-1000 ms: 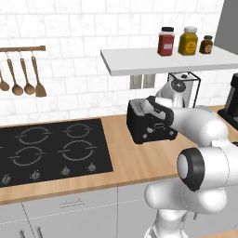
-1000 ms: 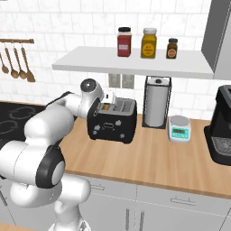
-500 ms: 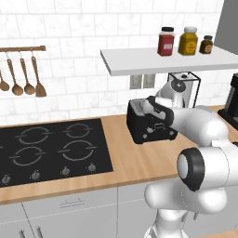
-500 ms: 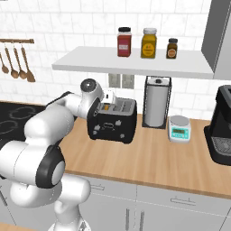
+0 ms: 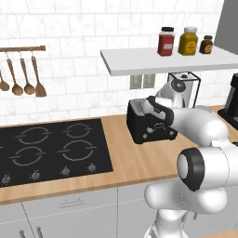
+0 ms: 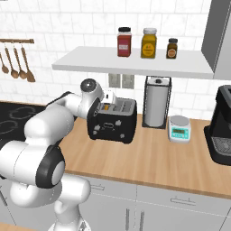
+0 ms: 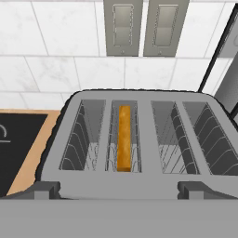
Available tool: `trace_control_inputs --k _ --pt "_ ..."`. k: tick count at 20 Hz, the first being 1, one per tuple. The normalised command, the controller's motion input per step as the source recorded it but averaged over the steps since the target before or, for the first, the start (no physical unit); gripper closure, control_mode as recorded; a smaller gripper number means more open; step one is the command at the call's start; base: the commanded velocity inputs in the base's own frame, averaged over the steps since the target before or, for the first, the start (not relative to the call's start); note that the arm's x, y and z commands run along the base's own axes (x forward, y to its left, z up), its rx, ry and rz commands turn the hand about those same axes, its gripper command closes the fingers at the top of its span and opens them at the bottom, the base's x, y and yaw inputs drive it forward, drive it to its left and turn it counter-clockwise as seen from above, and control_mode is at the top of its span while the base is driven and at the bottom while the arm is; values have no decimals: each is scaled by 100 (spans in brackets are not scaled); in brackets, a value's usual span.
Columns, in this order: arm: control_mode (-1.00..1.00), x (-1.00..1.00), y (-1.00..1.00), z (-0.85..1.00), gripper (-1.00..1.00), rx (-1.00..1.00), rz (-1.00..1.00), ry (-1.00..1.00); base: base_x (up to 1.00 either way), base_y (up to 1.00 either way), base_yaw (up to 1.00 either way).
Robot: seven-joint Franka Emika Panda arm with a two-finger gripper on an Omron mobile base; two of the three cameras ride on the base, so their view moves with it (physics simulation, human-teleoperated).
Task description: Start the toaster. Once the lever pops up, take the bread to the plate on the dining counter.
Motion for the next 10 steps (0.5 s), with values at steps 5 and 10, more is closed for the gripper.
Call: trace_control_inputs --k 5,10 --pt "-100 0 0 0 -100 0 0 0 0 0 0" --pt "-100 0 0 0 -100 0 0 0 0 0 0"
